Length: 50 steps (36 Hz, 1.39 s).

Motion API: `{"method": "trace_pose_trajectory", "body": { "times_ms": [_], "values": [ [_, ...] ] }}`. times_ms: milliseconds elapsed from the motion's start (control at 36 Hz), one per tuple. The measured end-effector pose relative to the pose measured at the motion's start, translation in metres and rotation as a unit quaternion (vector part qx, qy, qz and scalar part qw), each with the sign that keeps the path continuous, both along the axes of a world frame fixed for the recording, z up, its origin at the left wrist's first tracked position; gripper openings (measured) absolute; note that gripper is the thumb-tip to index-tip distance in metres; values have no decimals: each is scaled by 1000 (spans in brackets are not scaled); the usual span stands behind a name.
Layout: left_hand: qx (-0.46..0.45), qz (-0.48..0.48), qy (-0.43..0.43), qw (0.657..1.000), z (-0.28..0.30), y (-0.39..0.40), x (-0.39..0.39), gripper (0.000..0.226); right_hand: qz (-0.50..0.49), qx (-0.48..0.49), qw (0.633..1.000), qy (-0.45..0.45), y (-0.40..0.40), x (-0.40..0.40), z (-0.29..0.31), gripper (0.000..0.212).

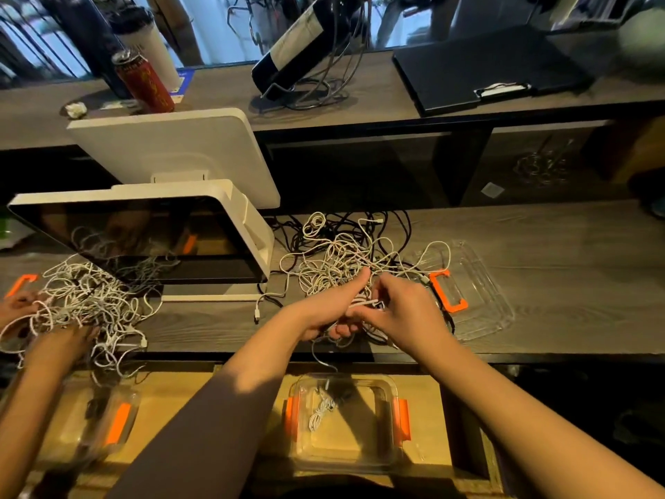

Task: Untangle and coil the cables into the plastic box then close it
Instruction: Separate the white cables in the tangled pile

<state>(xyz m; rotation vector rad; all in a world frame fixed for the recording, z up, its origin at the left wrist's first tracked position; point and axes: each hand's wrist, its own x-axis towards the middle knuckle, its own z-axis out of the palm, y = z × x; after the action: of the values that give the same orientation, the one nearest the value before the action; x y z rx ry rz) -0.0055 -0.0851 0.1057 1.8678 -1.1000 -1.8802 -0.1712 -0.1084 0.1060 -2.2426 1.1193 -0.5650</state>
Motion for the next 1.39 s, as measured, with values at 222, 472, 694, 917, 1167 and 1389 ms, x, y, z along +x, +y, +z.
{"method": "trace_pose_trajectory", "body": {
  "times_ms": [222, 472, 694, 917, 1167, 1389],
  "values": [
    [48, -240, 25, 969, 11, 4, 11, 87, 120, 179, 976, -35, -31, -6, 1, 24],
    [-35, -149, -57, 987, 1, 20, 16, 47, 131, 216, 967, 47, -58, -18, -22, 10],
    [-216, 129, -90, 964, -10, 27, 12, 53, 50, 179, 979, 87, -72, -21, -45, 25],
    [-337, 228, 14, 914, 7, 28, 10, 39, 12, 205, 978, 33, -78, -28, -41, 38],
    [-261, 456, 280, 803, 38, 9, -1, 47, 8, 189, 976, -111, -76, -27, -13, 28],
    [-205, 578, 389, 687, 39, -15, 7, 52, -2, 175, 980, -92, -64, -25, -16, 11]
  ]
}}
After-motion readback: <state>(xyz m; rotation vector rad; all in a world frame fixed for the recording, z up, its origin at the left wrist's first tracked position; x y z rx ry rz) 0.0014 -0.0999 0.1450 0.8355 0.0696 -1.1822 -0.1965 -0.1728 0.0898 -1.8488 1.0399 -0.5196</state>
